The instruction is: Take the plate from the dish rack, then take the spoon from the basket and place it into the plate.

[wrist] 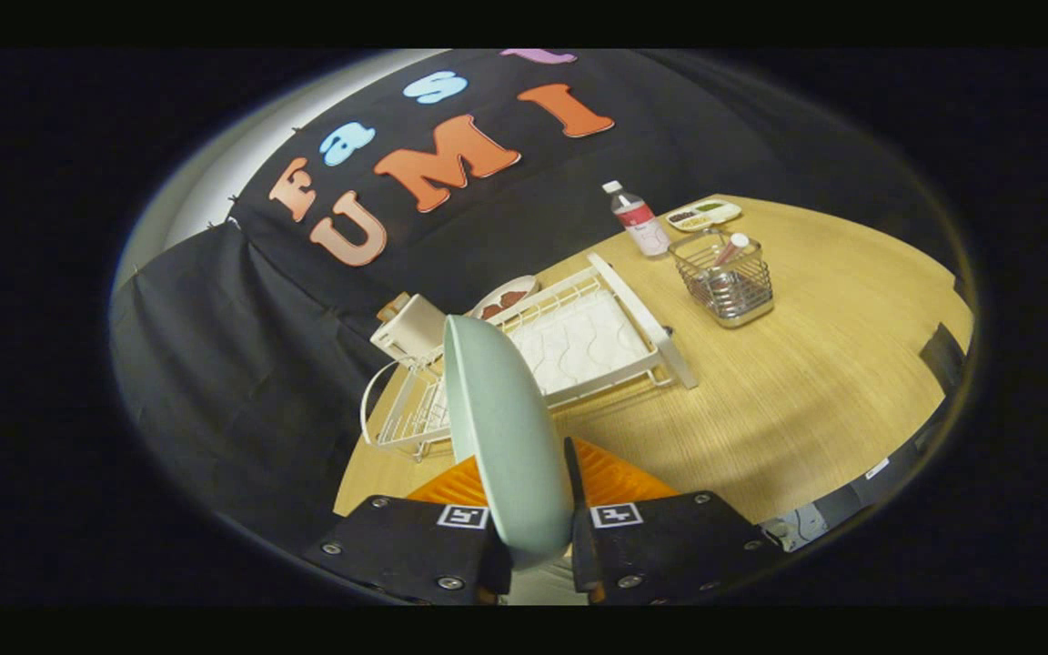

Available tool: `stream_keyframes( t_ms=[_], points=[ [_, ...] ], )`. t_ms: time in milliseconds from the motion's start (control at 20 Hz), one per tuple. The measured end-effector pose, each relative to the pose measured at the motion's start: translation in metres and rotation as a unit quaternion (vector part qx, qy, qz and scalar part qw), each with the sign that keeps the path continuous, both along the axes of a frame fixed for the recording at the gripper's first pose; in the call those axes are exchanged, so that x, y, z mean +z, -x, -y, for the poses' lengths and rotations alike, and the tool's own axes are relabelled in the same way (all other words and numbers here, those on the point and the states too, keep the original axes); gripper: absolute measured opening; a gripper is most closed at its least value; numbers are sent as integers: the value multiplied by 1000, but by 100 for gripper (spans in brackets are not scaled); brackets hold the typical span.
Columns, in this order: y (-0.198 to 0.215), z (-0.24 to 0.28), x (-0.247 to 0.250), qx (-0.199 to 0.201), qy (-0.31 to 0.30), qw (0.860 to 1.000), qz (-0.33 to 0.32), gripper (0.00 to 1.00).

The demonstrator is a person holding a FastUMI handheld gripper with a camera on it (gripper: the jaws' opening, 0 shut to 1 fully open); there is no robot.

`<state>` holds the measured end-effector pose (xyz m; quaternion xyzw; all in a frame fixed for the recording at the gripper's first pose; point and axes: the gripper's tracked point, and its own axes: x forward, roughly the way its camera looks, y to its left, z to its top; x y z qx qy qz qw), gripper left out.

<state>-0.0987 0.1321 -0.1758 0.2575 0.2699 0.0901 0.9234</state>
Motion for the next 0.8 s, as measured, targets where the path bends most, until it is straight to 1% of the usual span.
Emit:
stream_keyframes(
  t_ms=[200, 300, 500, 550, 650, 700, 750, 800],
  points=[
    [5, -5, -37, 1, -30, 999, -37, 26],
    [3, -7, -50, -5, -39, 998, -49, 26],
    [2, -10, -63, -6, -56, 996, -69, 28],
    [2, -11, -64, -8, -58, 996, -72, 28],
    [0, -8, -69, -11, -36, 997, -72, 29],
    [-2, -4, -70, -15, -26, 997, -71, 34],
    [-7, 2, -73, -27, -18, 997, -72, 36],
    [-11, 9, -76, -38, -11, 996, -76, 42]
  ],
)
